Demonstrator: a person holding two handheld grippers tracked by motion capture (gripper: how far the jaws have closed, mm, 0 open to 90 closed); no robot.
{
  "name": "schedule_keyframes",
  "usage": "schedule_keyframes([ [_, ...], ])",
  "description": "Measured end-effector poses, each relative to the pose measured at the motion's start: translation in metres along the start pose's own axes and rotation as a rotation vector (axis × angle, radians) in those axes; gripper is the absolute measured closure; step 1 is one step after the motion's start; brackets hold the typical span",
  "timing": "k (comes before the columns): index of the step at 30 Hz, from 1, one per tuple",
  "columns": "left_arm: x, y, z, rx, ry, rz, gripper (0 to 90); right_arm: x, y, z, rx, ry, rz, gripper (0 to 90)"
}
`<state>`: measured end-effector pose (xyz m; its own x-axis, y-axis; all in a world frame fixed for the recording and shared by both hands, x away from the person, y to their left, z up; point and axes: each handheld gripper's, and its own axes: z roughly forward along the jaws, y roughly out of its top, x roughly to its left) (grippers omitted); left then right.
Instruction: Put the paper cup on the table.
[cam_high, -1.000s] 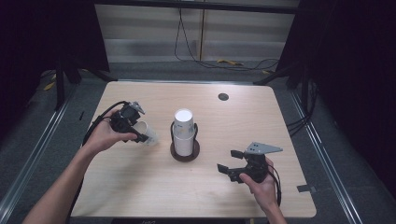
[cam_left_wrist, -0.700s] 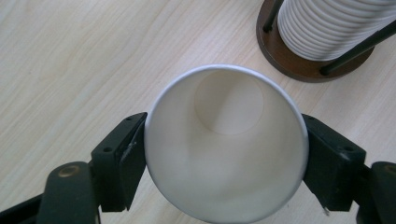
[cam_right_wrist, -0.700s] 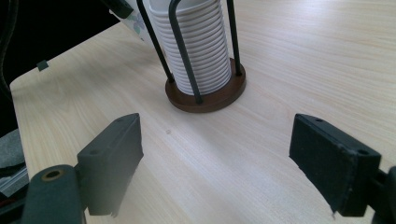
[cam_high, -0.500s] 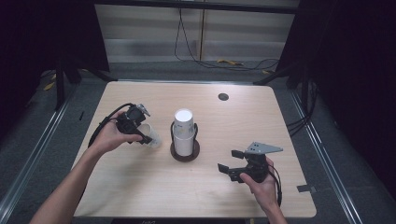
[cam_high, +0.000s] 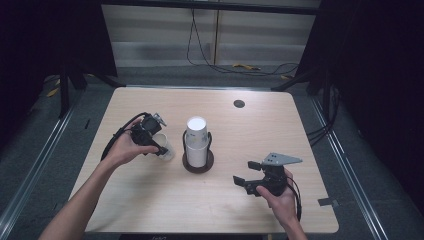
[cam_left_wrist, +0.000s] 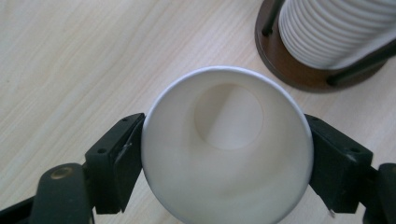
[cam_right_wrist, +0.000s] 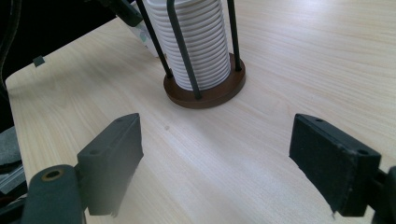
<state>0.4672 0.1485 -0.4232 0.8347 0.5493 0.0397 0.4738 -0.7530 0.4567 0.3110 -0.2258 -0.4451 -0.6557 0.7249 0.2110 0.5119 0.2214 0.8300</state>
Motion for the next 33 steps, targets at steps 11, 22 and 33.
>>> schedule_keyframes([
  [11,0.0022,0.0018,0.0041,-0.015,0.007,-0.020,20.1,0.0006,-0.0009,0.0002,0.002,0.000,0.001,16.7],
  [22,0.0054,-0.0024,0.0066,-0.082,-0.004,-0.059,17.6,0.0007,-0.0015,0.0008,0.011,-0.005,-0.001,16.7],
  [33,0.0066,-0.0056,-0.0011,-0.163,-0.007,-0.062,16.9,0.0008,-0.0014,0.0007,0.003,-0.006,0.000,16.9],
])
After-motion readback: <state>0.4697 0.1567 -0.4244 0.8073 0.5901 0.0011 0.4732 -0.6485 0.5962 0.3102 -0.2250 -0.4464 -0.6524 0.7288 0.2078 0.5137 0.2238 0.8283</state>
